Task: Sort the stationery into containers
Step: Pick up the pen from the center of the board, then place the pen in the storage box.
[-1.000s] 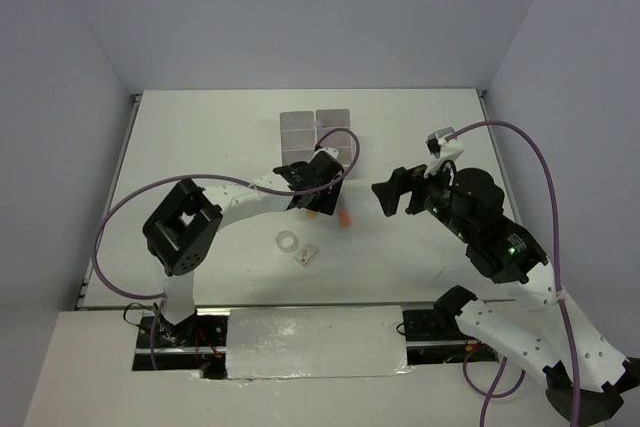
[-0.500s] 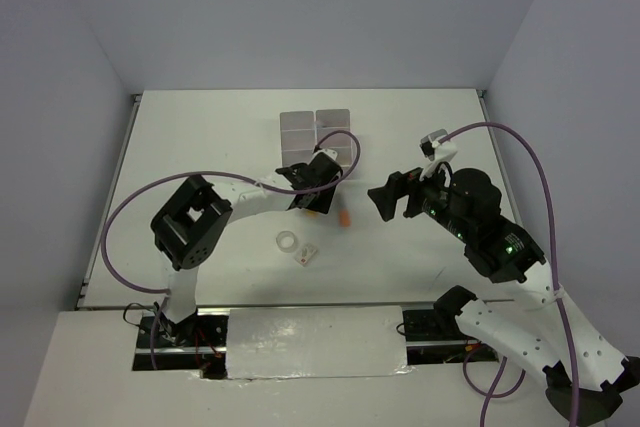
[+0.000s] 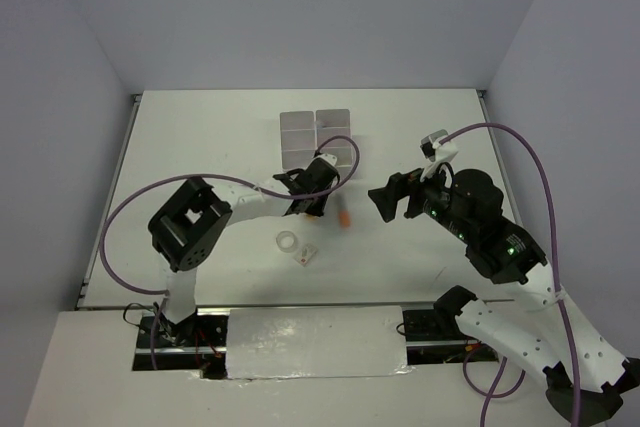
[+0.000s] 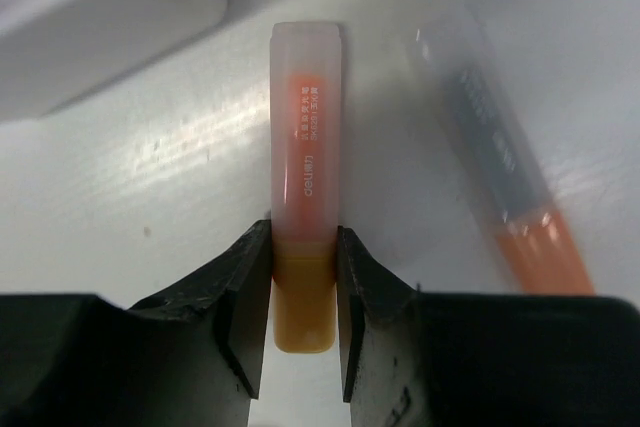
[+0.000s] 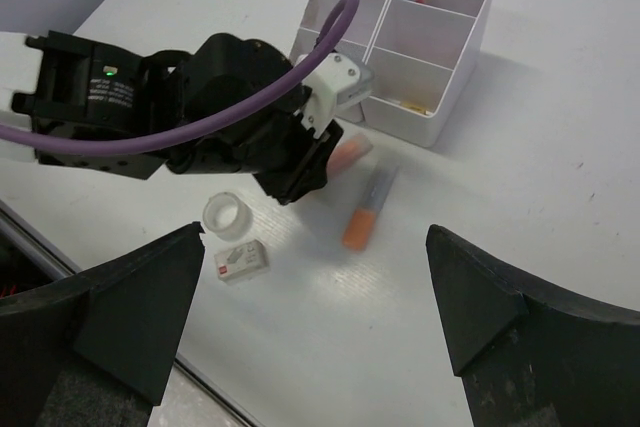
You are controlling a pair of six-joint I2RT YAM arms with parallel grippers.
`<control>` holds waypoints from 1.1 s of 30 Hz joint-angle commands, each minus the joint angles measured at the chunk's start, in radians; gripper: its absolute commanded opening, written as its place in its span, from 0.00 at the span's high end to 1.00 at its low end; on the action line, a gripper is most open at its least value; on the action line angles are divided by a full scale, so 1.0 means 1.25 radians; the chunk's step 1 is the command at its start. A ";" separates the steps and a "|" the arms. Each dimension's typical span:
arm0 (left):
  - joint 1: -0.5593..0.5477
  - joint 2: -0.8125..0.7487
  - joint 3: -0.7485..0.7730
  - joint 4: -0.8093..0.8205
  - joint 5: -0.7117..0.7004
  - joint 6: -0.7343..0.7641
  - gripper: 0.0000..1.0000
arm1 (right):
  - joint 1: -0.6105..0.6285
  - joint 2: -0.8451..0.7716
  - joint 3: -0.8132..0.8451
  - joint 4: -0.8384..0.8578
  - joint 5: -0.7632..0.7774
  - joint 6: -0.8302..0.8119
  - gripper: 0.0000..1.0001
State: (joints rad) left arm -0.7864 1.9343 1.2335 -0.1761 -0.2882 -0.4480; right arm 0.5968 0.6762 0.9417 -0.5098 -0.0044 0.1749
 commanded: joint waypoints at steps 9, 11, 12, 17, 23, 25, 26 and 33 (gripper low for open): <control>-0.074 -0.275 -0.020 -0.230 -0.179 0.017 1.00 | 0.001 -0.013 0.028 0.027 0.002 -0.016 0.00; -0.075 -0.337 -0.023 -0.238 -0.215 0.022 1.00 | 0.001 -0.014 0.025 0.030 0.002 -0.017 0.00; -0.075 -0.360 -0.030 -0.225 -0.237 0.037 1.00 | 0.002 -0.016 0.025 0.030 0.002 -0.018 0.00; -0.065 -0.520 -0.114 -0.038 -0.418 0.086 1.00 | 0.002 -0.019 0.008 0.053 0.001 -0.018 0.00; -0.024 -0.531 -0.190 0.423 -0.407 0.238 1.00 | 0.002 -0.002 0.000 0.064 -0.014 -0.018 0.00; 0.027 -0.487 -0.189 0.534 -0.358 0.244 1.00 | 0.002 0.004 0.000 0.070 -0.022 -0.020 0.00; 0.046 -0.469 -0.185 0.564 -0.300 0.255 1.00 | 0.002 0.006 -0.001 0.074 -0.032 -0.020 0.00; 0.094 -0.263 -0.107 0.849 -0.249 0.408 1.00 | 0.002 0.020 -0.007 0.088 -0.066 -0.017 0.00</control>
State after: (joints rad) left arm -0.6792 1.5486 1.0283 0.6098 -0.6605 -0.0479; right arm 0.5968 0.6971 0.9405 -0.4572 -0.0544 0.1623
